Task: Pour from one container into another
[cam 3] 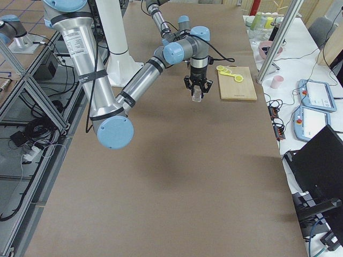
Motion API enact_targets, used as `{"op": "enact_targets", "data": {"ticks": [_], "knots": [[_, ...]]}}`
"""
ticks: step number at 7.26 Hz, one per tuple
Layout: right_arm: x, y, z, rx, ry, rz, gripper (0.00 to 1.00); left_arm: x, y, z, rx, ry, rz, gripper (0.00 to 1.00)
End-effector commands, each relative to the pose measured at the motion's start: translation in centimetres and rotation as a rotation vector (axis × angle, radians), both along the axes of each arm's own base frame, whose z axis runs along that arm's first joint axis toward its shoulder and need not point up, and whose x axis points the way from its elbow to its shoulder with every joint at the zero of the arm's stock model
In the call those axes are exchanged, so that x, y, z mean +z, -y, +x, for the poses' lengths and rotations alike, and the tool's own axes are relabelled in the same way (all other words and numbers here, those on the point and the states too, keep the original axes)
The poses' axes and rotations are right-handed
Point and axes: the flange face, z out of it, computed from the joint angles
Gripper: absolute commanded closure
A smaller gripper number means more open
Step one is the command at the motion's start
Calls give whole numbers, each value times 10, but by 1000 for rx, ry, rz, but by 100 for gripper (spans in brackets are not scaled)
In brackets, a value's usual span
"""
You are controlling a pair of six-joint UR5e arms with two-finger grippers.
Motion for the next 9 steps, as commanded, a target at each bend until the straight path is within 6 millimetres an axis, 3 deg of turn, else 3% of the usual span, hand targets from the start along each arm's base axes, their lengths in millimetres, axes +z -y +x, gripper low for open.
{"op": "enact_targets", "data": {"ticks": [1, 3, 5, 8, 9], "knots": [[67, -23, 38, 89, 49, -3, 100, 33, 2, -29, -62, -33, -74, 100], [119, -28, 66, 183, 140, -31, 100, 53, -5, -59, -185, -71, -126, 100], [160, -15, 91, 236, 193, -73, 100, 91, -25, -101, -282, -113, -264, 100], [243, -9, 97, 343, 333, -5, 100, 149, -74, -149, -509, -160, -440, 100], [257, -15, 98, 391, 396, 1, 100, 165, -81, -161, -593, -168, -475, 100]]}}
